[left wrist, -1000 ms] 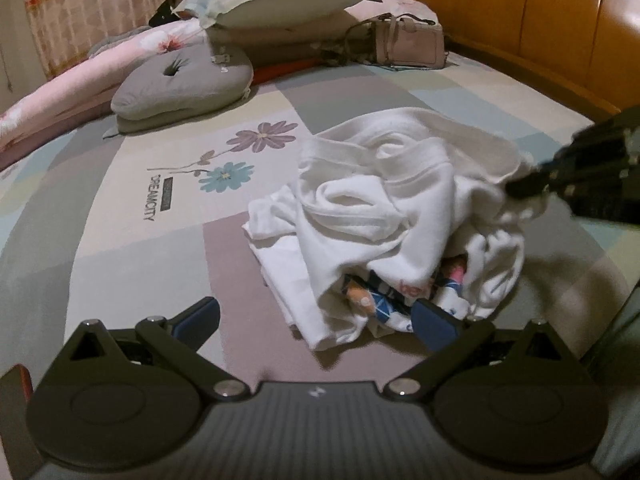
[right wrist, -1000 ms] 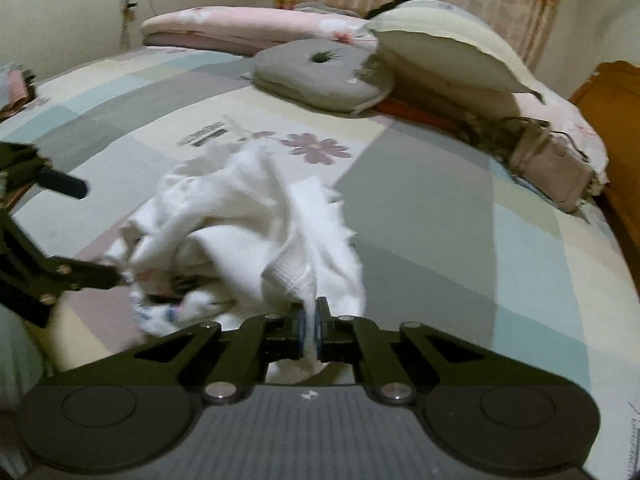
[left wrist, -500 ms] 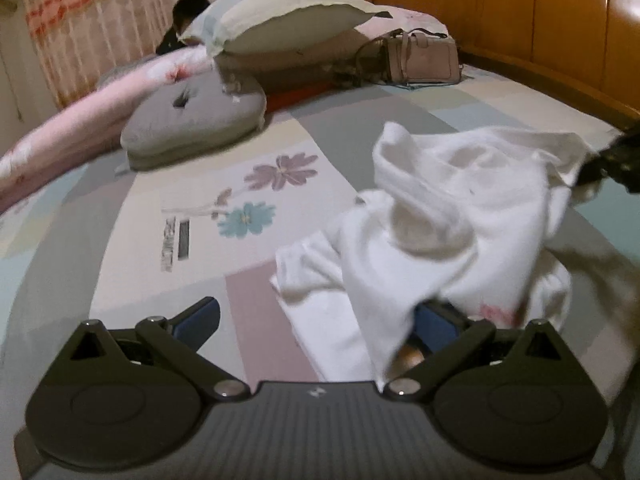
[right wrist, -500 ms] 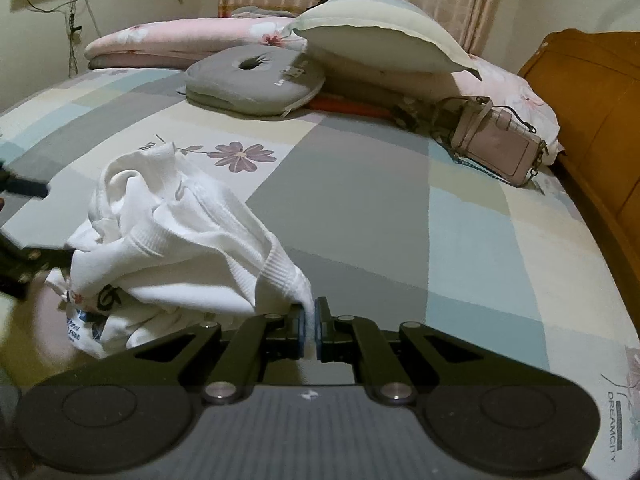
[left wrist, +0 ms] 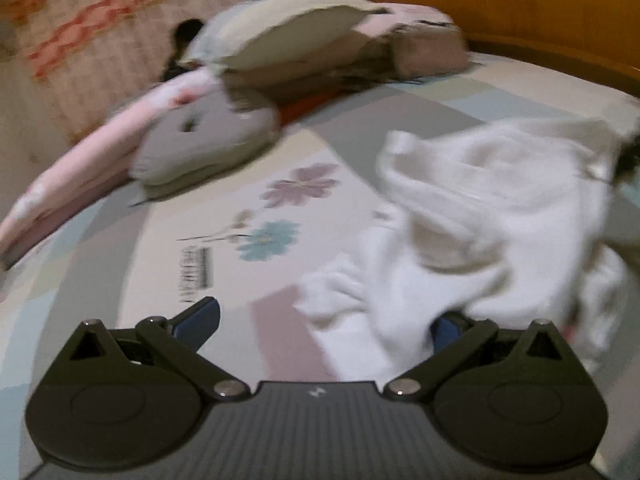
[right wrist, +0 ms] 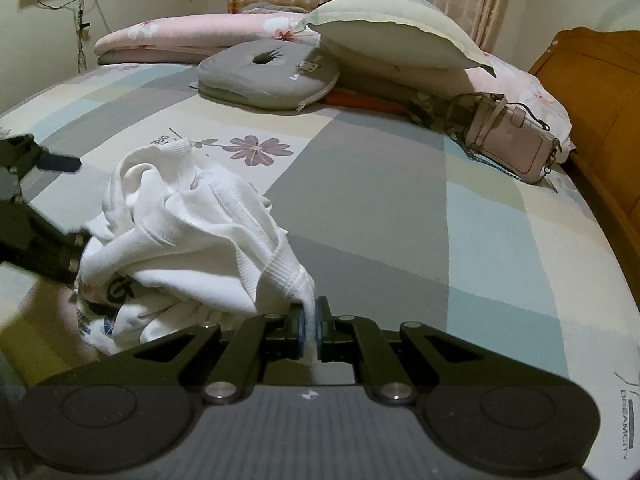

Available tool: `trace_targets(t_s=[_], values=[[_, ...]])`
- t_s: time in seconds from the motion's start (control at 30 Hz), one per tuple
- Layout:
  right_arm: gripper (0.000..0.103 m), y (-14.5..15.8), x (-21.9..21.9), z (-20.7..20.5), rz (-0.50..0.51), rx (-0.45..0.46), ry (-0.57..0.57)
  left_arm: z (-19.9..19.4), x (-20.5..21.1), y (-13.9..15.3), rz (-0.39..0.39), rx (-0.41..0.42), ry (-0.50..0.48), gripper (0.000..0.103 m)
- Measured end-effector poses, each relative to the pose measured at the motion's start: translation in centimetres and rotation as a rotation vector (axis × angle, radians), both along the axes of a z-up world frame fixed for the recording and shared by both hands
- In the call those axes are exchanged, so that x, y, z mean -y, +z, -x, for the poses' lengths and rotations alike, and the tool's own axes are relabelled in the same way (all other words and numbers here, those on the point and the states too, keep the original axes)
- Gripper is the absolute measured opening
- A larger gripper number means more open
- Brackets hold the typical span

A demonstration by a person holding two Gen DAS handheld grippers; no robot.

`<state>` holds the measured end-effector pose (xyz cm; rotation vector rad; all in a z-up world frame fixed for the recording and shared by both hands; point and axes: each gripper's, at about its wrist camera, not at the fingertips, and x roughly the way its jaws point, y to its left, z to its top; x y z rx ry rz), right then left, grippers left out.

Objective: Fold clothes
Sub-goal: 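Lift the shirt with both grippers and pull it apart to unfold it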

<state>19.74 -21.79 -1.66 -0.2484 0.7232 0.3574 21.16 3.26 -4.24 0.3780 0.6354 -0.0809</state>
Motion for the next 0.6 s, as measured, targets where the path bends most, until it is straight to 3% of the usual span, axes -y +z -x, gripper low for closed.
trace_targets(t_s=[0.1, 0.2, 0.37, 0.4, 0.47, 0.6], values=[[0.008, 0.0, 0.3, -0.2, -0.016, -0.01, -0.001, -0.8, -1.3, 0.5, 0.012, 0.002, 0.058, 0.101], [0.011, -0.2, 0.2, -0.5, -0.025, -0.024, 0.006, -0.8, -1.2, 0.5, 0.089, -0.042, -0.038, 0.101], [0.016, -1.0, -0.2, -1.3, -0.029, -0.053, 0.028, -1.1, 0.3, -0.3, 0.042, -0.02, -0.118, 0.099], [0.015, -1.2, -0.3, -1.4, -0.03, -0.059, 0.032, -1.2, 0.2, -0.2, 0.046, -0.016, -0.111, 0.095], [0.013, -1.3, -0.3, -1.7, -0.03, -0.061, 0.036, -1.5, -0.2, 0.2, 0.069, -0.017, -0.109, 0.069], [0.013, -0.6, 0.2, -2.7, -0.039, -0.052, 0.027, -1.8, -0.7, 0.6, 0.125, -0.062, -0.166, 0.049]])
